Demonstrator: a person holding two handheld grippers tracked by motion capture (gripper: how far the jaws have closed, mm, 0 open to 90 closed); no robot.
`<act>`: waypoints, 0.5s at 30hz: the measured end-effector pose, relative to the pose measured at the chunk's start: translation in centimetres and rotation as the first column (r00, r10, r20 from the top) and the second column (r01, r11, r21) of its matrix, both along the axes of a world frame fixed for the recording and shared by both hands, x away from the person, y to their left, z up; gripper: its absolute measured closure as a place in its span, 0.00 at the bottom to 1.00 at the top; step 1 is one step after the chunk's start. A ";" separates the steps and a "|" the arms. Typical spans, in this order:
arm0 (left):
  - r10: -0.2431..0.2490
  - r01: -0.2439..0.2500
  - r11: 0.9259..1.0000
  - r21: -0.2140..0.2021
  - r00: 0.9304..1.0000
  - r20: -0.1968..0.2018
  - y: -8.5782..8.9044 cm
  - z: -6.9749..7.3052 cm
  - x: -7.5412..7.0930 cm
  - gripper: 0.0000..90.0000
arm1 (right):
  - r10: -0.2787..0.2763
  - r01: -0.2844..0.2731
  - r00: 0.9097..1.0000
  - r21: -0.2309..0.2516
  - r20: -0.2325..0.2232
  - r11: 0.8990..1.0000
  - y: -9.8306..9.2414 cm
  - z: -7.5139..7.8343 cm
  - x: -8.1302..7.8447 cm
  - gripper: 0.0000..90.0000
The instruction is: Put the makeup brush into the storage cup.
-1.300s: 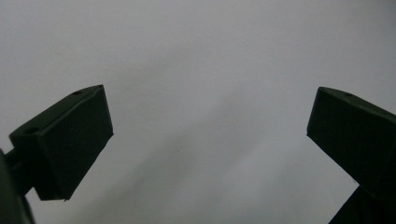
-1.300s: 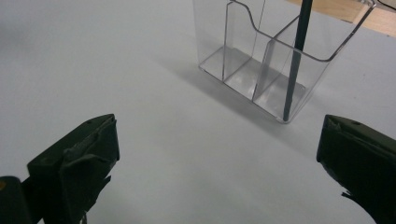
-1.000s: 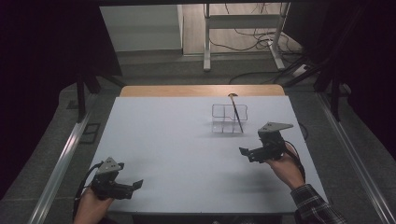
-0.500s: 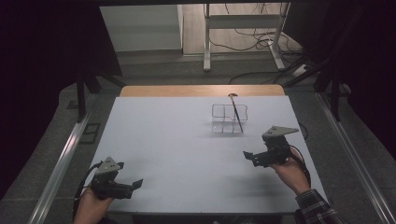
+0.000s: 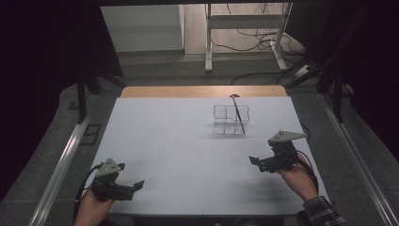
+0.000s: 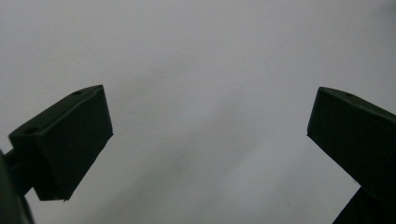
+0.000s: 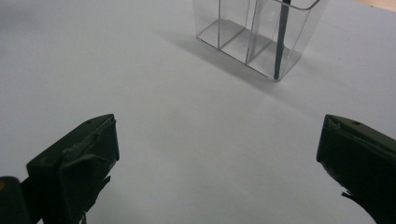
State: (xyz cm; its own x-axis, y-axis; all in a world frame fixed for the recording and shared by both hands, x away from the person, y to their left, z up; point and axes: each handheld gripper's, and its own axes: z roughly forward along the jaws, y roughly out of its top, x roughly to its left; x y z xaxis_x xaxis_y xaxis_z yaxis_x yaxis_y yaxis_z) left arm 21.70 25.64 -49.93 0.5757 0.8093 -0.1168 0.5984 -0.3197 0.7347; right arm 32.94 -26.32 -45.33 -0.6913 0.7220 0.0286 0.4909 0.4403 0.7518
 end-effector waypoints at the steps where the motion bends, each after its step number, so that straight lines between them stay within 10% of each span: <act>1: 0.001 -0.001 1.000 0.000 1.000 0.000 0.0 0.0 0.0 0.01 | 0.000 0.000 1.000 -0.003 0.001 1.000 -0.1 0.0 -0.1 0.00; 15: 0.001 -0.001 1.000 0.001 1.000 0.002 0.0 0.0 0.0 0.01 | -0.004 0.004 1.000 -0.008 0.005 1.000 -1.0 0.0 -1.0 0.00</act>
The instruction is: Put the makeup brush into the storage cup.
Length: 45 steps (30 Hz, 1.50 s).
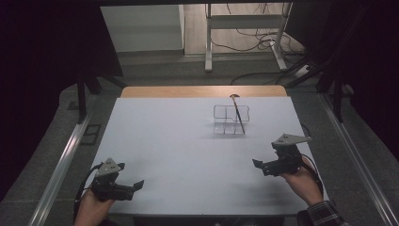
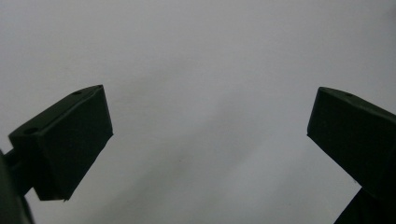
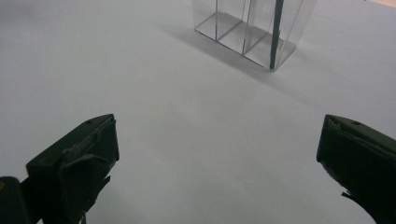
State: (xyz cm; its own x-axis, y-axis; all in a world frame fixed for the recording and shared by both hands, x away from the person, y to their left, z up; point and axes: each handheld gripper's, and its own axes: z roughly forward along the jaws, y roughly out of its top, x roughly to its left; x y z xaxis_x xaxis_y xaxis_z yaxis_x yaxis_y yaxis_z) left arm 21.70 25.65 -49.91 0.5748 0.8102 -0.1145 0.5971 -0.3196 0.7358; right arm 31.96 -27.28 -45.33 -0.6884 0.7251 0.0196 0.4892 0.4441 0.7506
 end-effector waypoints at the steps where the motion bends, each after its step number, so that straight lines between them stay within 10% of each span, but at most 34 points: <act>1: -0.001 0.001 1.000 0.000 1.000 0.000 0.0 0.0 0.0 0.01 | -0.001 0.001 1.000 0.000 0.000 1.000 0.0 0.0 0.0 0.00; 45: -0.006 0.006 1.000 0.004 1.000 -0.009 -0.1 -0.1 0.1 0.01 | -0.038 0.037 0.999 -0.071 -0.005 0.997 -3.3 -0.6 -2.0 0.00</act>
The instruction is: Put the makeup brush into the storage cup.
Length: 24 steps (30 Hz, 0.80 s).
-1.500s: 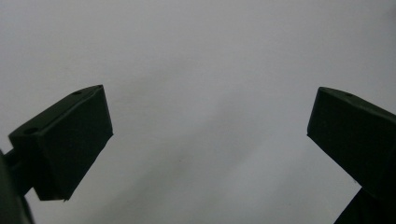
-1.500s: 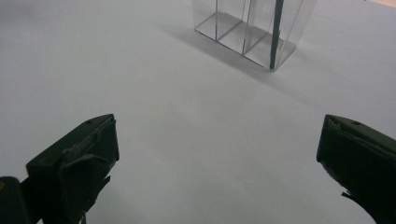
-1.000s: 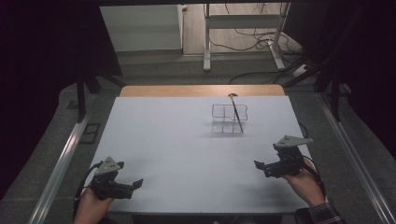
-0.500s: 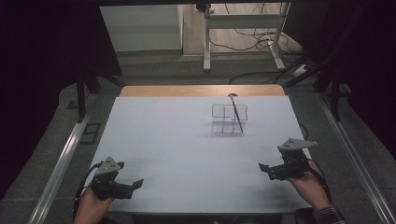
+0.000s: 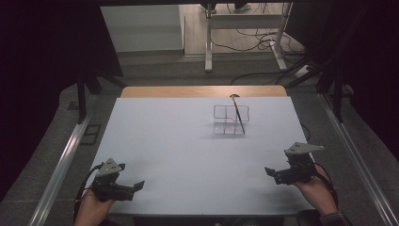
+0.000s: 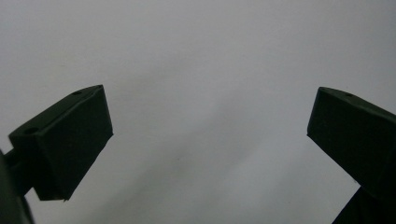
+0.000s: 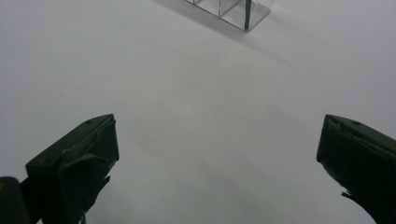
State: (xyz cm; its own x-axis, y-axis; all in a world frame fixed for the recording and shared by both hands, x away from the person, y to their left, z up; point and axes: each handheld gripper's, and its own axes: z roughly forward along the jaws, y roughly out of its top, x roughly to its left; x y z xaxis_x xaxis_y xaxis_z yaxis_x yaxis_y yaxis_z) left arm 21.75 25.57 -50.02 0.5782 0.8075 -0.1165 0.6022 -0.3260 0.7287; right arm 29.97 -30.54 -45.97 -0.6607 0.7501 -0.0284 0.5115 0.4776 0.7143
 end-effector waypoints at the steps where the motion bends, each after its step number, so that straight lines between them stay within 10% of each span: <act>1: 0.000 0.000 1.000 0.000 1.000 0.000 0.0 0.0 0.0 0.01 | -0.001 0.001 1.000 -0.001 0.001 1.000 -0.1 0.0 0.0 0.00; 24: -0.001 0.001 1.000 0.003 1.000 -0.003 0.0 0.0 0.0 0.01 | -0.040 0.040 0.999 -0.004 -0.010 0.999 -2.1 -0.3 -1.1 0.00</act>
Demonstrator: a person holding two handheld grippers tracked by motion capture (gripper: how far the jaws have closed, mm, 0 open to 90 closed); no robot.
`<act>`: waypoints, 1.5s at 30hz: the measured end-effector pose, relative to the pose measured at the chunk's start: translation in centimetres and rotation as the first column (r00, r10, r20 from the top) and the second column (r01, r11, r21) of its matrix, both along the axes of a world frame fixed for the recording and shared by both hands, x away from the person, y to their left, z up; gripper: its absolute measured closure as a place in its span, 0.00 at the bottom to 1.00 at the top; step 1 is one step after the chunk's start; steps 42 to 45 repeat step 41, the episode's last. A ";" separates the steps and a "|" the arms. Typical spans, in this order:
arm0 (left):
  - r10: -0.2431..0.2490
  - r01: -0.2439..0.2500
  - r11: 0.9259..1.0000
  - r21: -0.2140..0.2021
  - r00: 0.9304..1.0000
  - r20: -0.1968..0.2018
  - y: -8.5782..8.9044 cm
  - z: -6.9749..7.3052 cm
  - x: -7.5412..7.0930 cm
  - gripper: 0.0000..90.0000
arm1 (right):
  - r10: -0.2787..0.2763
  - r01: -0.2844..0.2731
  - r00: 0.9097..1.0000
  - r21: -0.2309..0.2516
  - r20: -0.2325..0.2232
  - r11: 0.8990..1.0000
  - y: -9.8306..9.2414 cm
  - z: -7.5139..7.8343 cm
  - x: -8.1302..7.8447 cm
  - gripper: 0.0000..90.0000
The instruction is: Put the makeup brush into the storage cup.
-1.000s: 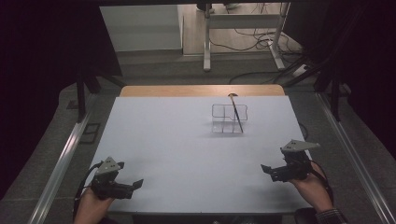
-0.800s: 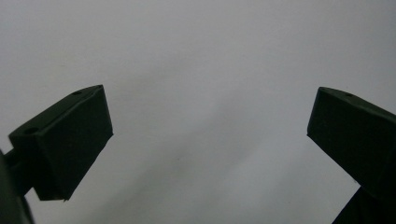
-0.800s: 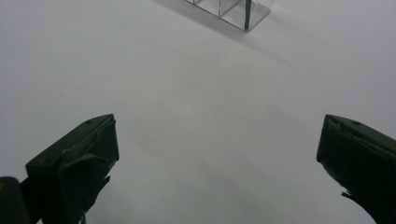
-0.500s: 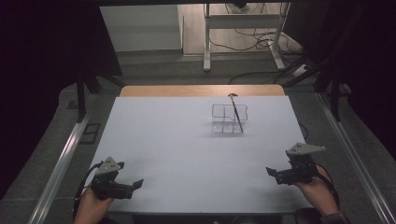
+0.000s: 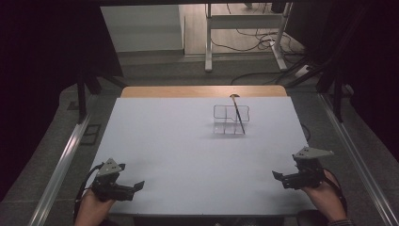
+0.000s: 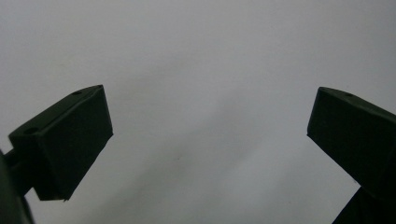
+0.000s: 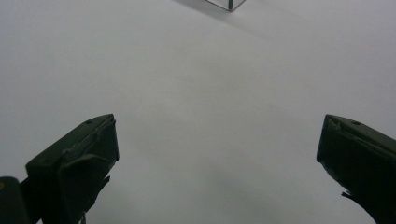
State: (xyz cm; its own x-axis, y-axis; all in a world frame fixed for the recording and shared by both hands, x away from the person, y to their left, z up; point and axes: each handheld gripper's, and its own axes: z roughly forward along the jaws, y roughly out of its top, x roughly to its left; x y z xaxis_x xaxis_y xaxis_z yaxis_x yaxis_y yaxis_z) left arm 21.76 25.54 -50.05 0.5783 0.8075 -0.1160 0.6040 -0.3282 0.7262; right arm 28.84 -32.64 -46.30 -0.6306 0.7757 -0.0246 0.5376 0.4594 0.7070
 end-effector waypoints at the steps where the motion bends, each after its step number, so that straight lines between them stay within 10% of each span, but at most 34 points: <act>1: 0.000 0.000 1.000 0.000 1.000 0.000 0.0 0.0 0.0 0.01 | -0.003 0.003 1.000 0.000 -0.001 1.000 -0.1 0.0 0.0 0.00; 45: 0.006 -0.006 1.000 0.005 1.000 -0.002 -0.1 0.0 0.1 0.01 | -0.082 0.083 0.995 0.014 -0.049 0.996 -3.0 -0.7 -1.7 0.00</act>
